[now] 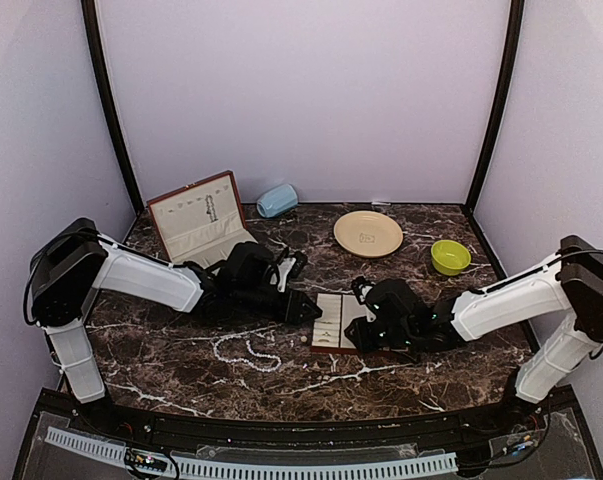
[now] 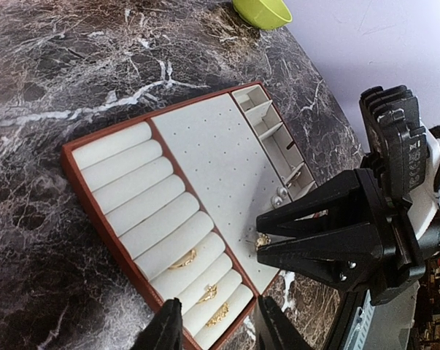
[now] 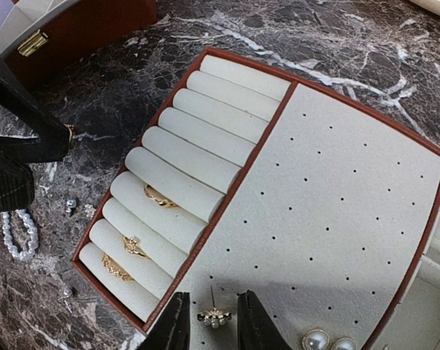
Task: Organize the mixed jewelry
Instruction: Pick up the earring from the earring holder.
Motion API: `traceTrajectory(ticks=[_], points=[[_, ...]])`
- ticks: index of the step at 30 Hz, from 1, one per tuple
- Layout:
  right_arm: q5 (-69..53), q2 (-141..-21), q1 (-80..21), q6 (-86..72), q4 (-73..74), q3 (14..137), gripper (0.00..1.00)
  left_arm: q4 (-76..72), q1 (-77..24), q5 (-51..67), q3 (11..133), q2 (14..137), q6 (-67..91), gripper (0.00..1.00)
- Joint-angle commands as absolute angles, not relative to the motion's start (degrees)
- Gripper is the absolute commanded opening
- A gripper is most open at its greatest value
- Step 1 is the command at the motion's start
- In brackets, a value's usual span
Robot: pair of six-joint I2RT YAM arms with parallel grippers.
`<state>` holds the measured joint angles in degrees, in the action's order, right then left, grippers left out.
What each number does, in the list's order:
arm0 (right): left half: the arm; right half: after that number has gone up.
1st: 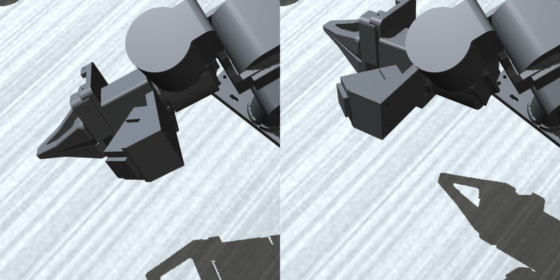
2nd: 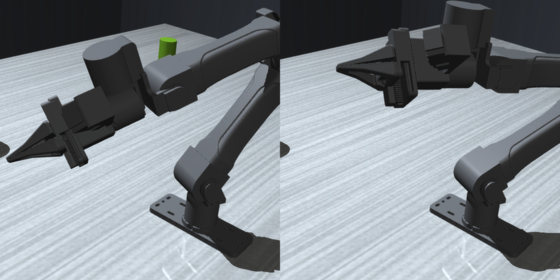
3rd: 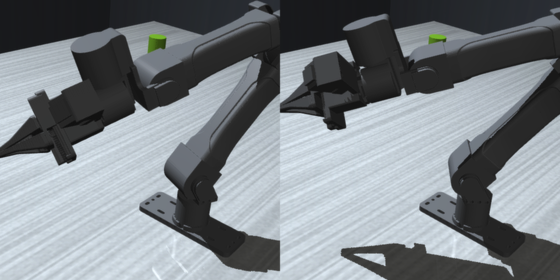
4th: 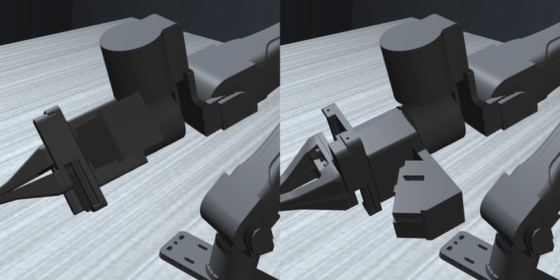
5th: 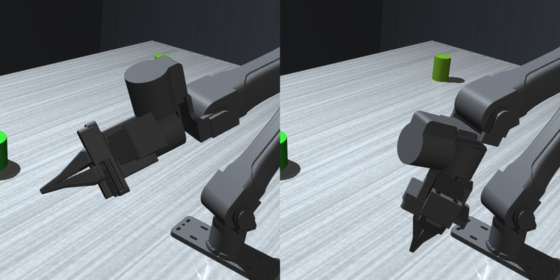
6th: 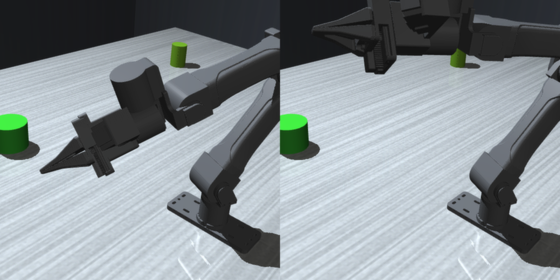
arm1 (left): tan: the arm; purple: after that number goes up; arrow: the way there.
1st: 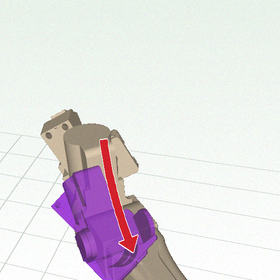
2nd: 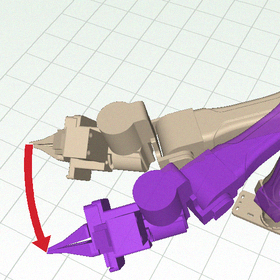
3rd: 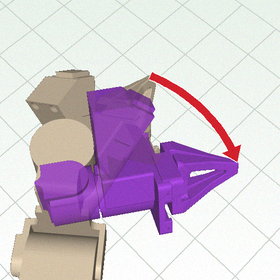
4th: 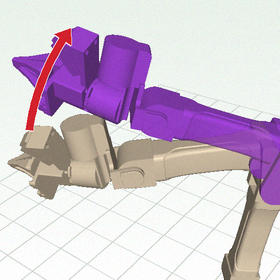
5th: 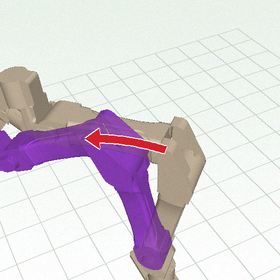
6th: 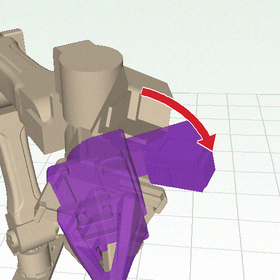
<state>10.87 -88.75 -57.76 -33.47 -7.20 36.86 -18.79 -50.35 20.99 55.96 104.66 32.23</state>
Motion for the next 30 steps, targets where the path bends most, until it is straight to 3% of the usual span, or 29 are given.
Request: traceTrajectory(ticks=[1,17,30], points=[[13.6,-90.3,-58.8,-32.6,-7.0,38.4,0.23,-20.1,-50.0,21.8,55.0,102.3,32.7,0.38],[15.9,-85.8,-58.8,-34.2,-9.1,35.3,0.13,-25.0,-49.8,24.2,53.3,101.0,31.3,0.37],[-19.6,-76.0,-40.9,-35.8,-29.3,23.2,0.13,-35.1,-49.9,32.3,50.4,100.7,15.0,0.37]])
